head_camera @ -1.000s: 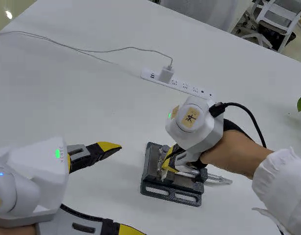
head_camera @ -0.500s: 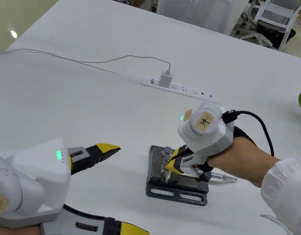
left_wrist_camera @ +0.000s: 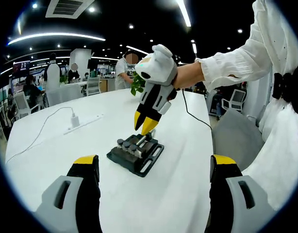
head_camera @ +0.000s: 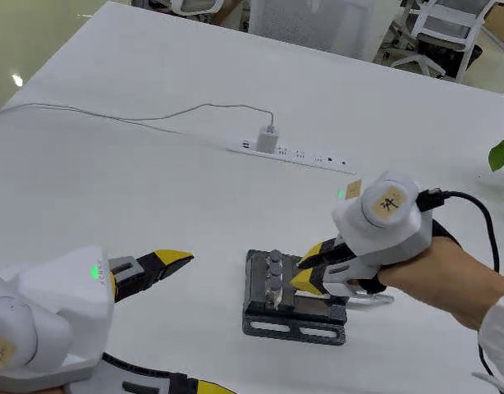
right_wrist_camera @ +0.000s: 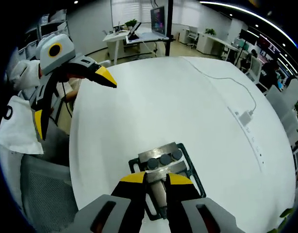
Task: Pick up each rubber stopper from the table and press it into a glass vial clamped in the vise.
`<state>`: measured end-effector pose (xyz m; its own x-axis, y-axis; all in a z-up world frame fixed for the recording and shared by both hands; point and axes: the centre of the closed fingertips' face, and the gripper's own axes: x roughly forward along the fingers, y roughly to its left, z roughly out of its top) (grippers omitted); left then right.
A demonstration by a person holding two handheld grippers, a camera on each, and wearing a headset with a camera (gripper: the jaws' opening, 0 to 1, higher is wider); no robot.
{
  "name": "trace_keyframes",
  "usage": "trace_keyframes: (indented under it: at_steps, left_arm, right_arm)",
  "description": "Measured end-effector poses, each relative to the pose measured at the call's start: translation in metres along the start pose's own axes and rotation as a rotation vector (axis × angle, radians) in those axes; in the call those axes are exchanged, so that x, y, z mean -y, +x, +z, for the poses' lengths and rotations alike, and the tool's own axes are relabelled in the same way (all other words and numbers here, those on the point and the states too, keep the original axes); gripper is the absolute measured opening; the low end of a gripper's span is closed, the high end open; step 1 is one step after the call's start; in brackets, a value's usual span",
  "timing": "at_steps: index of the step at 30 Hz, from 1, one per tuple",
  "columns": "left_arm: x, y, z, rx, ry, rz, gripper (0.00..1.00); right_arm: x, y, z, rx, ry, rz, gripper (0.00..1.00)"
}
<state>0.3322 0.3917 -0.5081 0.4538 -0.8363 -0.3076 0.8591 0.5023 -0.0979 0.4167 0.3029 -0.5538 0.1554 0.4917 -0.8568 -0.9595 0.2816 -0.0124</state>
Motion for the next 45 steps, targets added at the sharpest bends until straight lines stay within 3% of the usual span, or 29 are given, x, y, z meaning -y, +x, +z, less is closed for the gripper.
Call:
trace_keyframes:
  at_steps: [8,19,23,33,39,45]
  left_arm:
    - [-0.003,0.0,-0.002,-0.017,0.016,0.004,0.97]
    - [-0.006,0.0,-0.008,-0.046,0.021,0.012,0.99]
    - [-0.008,0.0,-0.007,-0.04,0.01,0.016,0.99]
    - [-0.013,0.002,-0.017,-0.076,0.016,0.023,0.99]
    - [-0.013,0.005,-0.021,-0.087,0.018,0.022,0.99]
    - [-0.011,0.008,-0.022,-0.091,0.018,0.018,0.99]
  right_arm:
    - [0.003,-0.029,-0.022,0.077,0.064,-0.056,0.21]
    - [-0.003,-0.054,-0.053,0.162,0.142,-0.103,0.33]
    - [-0.006,-0.059,-0.064,0.191,0.166,-0.113,0.39]
    - [-0.013,-0.065,-0.087,0.263,0.197,-0.131,0.56]
    - [-0.015,-0.065,-0.102,0.275,0.223,-0.138,0.61]
    - [-0.02,-0.065,-0.105,0.29,0.219,-0.139,0.69]
